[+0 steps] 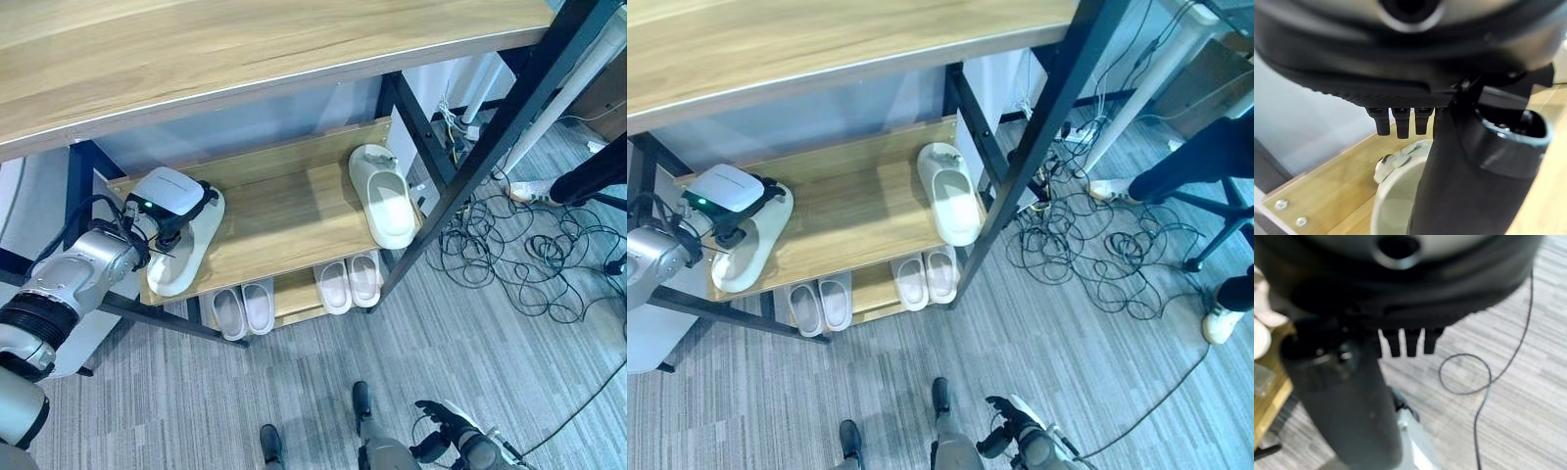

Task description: Arrange the slippers neatly on the shoe rack.

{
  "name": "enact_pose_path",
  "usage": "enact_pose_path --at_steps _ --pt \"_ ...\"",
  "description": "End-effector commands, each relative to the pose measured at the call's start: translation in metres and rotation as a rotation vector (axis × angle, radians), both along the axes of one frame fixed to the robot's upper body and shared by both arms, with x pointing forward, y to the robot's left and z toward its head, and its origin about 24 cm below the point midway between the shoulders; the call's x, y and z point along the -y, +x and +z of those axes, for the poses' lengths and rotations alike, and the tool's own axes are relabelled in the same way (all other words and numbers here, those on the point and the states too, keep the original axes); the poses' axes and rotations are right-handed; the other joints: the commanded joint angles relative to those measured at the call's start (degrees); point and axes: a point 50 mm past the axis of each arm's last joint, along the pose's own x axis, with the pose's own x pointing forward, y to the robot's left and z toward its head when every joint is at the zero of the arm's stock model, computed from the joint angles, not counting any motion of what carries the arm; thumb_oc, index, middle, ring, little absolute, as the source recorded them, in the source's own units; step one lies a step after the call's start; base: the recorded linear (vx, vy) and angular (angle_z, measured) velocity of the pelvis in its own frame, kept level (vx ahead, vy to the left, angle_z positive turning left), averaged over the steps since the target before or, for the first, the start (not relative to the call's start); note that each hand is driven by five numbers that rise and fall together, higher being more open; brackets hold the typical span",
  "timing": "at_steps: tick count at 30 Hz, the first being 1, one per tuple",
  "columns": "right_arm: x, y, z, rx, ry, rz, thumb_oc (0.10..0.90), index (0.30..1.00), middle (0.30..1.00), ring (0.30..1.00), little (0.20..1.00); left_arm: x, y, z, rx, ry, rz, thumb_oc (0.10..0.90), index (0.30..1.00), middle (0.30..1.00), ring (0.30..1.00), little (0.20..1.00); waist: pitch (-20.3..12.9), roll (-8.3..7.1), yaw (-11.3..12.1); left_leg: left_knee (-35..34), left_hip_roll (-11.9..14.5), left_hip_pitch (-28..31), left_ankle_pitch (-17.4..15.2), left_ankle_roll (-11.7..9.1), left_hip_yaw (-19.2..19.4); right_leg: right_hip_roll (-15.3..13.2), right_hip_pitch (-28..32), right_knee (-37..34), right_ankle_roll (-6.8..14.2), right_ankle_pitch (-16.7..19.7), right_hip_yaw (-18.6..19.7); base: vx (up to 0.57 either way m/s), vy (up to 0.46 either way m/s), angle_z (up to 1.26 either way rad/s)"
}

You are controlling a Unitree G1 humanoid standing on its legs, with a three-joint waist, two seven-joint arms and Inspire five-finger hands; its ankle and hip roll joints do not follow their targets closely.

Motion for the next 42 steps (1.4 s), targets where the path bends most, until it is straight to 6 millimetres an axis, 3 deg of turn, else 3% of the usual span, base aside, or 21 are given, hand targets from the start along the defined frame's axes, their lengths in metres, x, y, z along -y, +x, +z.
enact_pose_path --at_steps 1,11,20,25,37,42 --pt "0.009 -0.002 0.005 0.032 -0.010 0.000 0.800 0.900 0.900 0.900 0.900 -0.020 0.002 0.059 0.235 0.006 0.074 0.400 0.300 0.300 0.300 0.300 -3.12 -3.47 -1.13 0.04 -2.16 -4.39 2.73 0.92 -0.30 -2.70 1.48 0.77 5.64 -4.59 -0.74 0.00 0.000 0.00" --pt "0.000 -0.004 0.002 0.033 0.014 0.007 0.800 0.900 0.900 0.900 0.900 -0.016 -0.002 0.050 0.303 -0.180 0.055 0.400 0.300 0.300 0.300 0.300 -3.46 -3.96 -0.92 0.04 -2.08 -3.63 2.21 0.96 -0.44 -2.27 2.24 0.61 5.27 -5.12 -0.54 0.01 -0.001 0.00" --pt "-0.005 -0.013 -0.004 -0.004 0.026 -0.015 0.800 0.900 0.900 0.900 0.900 -0.002 -0.001 0.006 0.305 -0.629 0.092 0.400 0.300 0.300 0.300 0.300 -3.63 -4.46 -1.05 0.04 -2.09 -1.99 1.48 0.97 -0.09 -1.75 3.75 0.38 4.72 -5.81 -0.20 0.00 -0.002 0.00" --pt "-0.005 -0.013 -0.005 -0.007 0.024 -0.024 0.800 0.900 0.900 0.900 0.900 0.013 0.004 -0.001 0.331 -0.737 0.076 0.400 0.300 0.300 0.300 0.300 -3.58 -4.50 -1.49 0.04 -2.16 -1.49 1.13 1.04 0.18 -1.72 3.83 0.35 4.73 -5.79 0.08 0.00 0.000 0.00" --pt "-0.002 -0.014 -0.004 0.003 0.011 -0.039 0.800 0.900 0.900 0.900 0.900 0.055 0.018 0.006 0.410 -0.958 -0.017 0.400 0.300 0.300 0.300 0.300 -2.92 -4.28 -3.31 0.04 -2.01 -1.41 0.76 1.16 1.99 -1.88 2.15 0.60 4.79 -5.32 1.86 0.00 0.000 -0.06" --pt "-0.002 -0.013 -0.003 0.013 0.010 -0.037 0.800 0.900 0.900 0.900 0.900 0.063 0.024 0.014 0.448 -0.996 -0.029 0.400 0.300 0.300 0.300 0.300 -2.90 -4.05 -3.93 0.04 -2.03 -1.34 0.58 1.15 2.72 -1.96 1.62 0.69 4.84 -5.10 2.52 0.01 0.001 -0.14"
